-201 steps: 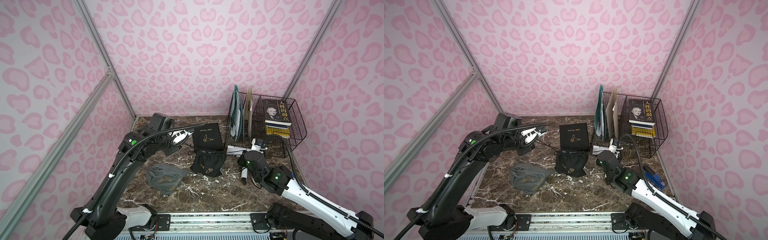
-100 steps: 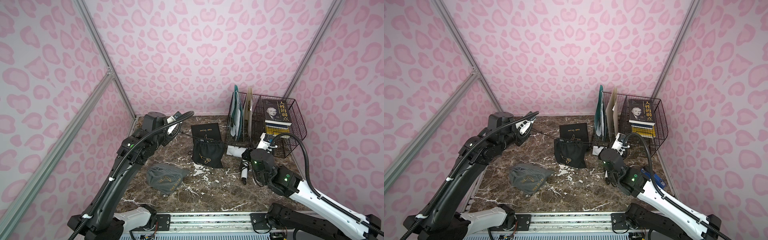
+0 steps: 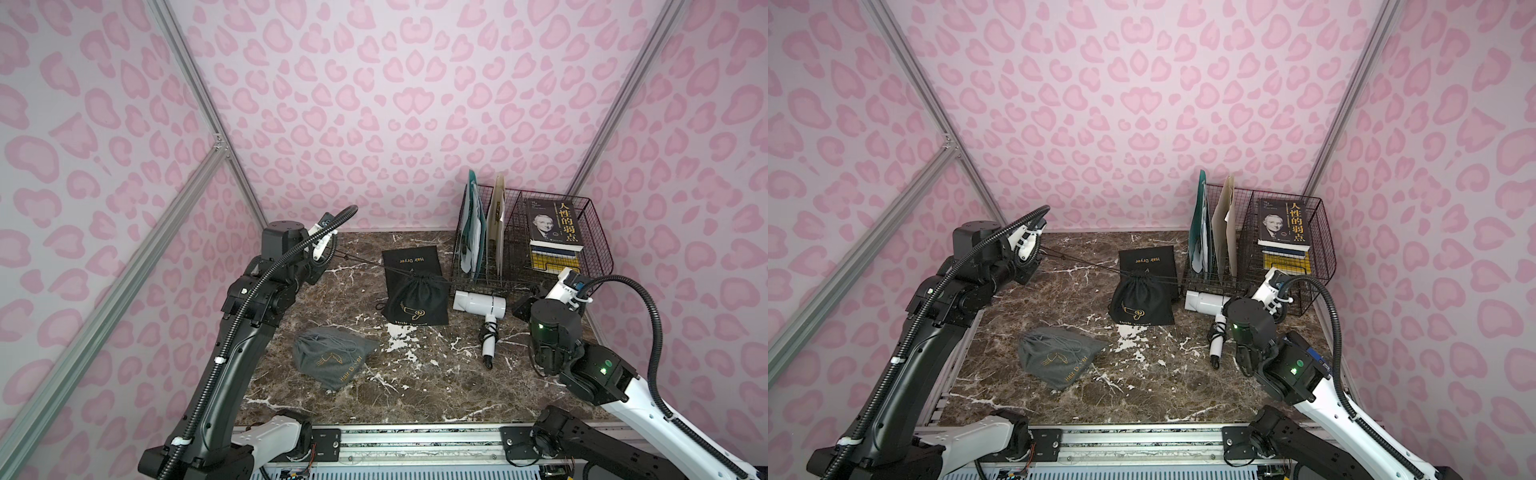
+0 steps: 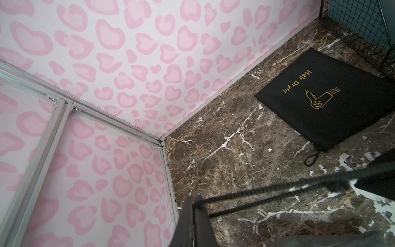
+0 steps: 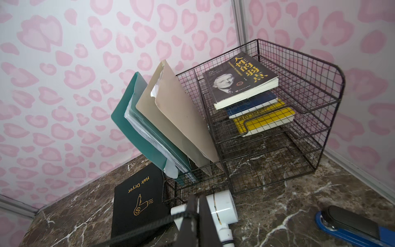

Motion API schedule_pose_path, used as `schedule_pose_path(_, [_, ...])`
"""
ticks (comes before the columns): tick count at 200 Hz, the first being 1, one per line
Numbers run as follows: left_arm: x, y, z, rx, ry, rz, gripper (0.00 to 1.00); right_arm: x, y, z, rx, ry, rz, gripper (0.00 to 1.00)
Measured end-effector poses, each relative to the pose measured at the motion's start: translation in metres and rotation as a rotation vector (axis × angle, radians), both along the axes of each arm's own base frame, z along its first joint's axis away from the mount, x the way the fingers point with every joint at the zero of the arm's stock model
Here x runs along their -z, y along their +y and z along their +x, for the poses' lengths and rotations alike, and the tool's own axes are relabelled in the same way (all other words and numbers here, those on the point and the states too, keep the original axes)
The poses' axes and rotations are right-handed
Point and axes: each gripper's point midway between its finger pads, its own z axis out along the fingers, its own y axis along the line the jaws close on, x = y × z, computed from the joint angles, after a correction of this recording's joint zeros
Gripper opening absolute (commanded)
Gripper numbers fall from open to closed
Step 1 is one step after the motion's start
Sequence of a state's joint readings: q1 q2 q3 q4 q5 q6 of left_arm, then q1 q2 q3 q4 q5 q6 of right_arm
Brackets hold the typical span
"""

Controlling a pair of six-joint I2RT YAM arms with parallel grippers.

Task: Pack away hair dryers
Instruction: Pull the drawstrings on both sides of the drawstring bag, then place the drawstrings on both sides at the center of the board.

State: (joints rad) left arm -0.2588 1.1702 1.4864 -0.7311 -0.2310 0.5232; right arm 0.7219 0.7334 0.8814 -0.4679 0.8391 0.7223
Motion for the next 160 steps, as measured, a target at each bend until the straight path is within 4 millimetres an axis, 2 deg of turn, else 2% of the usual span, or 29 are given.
schedule_pose_path(51, [0.011,0.005,0.003,0.021,0.026,-0.054,0.02,0.004,-0.014,-0.007,0.015,0.01,0.004,0.0])
schedule_pose_path(94, [0.036,0.006,0.004,0.031,0.073,-0.05,0.02,0.017,-0.019,-0.008,0.029,0.056,-0.017,0.0])
schedule_pose_path(139, [0.032,0.008,0.006,0.039,0.056,-0.067,0.02,0.018,-0.022,-0.01,0.025,0.047,-0.001,0.0])
schedule_pose_path(160, [0.023,0.007,0.005,0.042,0.038,-0.073,0.02,0.022,-0.017,-0.005,0.013,0.075,-0.028,0.0])
